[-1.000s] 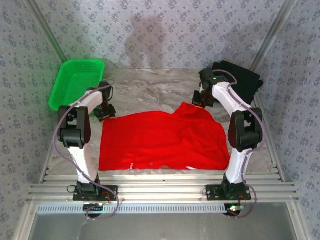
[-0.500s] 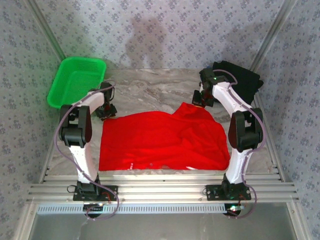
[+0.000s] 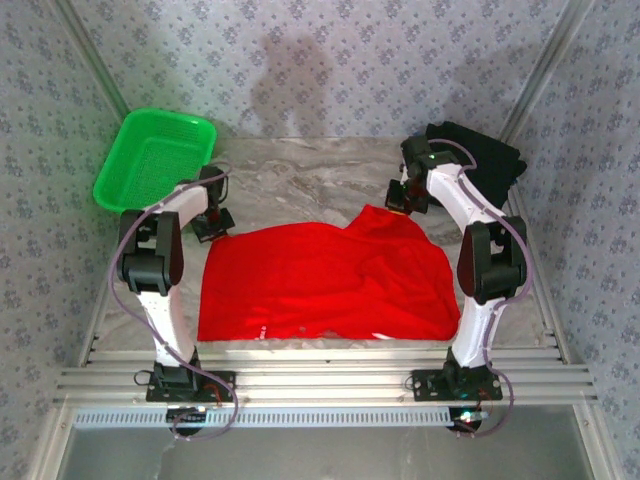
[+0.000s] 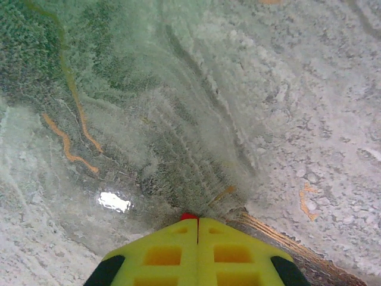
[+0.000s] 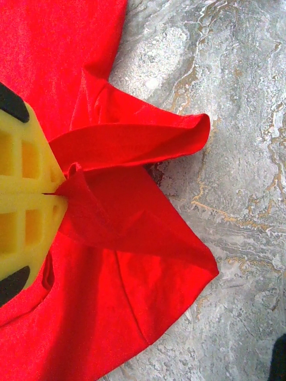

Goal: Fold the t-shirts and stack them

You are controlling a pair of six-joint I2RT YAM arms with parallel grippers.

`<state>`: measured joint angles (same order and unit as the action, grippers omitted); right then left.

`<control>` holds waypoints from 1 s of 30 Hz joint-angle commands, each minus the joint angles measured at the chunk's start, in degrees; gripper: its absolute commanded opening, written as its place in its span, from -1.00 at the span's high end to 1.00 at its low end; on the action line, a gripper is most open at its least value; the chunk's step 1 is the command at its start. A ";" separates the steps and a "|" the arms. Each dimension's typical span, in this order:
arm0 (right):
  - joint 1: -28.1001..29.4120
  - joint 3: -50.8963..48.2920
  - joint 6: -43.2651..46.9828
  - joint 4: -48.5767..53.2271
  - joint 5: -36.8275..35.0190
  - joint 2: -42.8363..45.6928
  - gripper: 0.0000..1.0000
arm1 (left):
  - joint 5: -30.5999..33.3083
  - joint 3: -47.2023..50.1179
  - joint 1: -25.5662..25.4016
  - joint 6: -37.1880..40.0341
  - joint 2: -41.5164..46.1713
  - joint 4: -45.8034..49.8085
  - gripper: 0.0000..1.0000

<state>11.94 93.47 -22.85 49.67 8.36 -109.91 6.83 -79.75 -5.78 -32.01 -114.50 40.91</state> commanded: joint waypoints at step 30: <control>-6.24 -12.54 9.67 -3.20 2.89 21.55 1.00 | -6.20 11.01 -0.20 4.50 28.41 3.03 1.00</control>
<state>6.63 83.07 -15.42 44.77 10.17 -92.27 1.19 -69.84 -5.80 -28.95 -89.38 43.51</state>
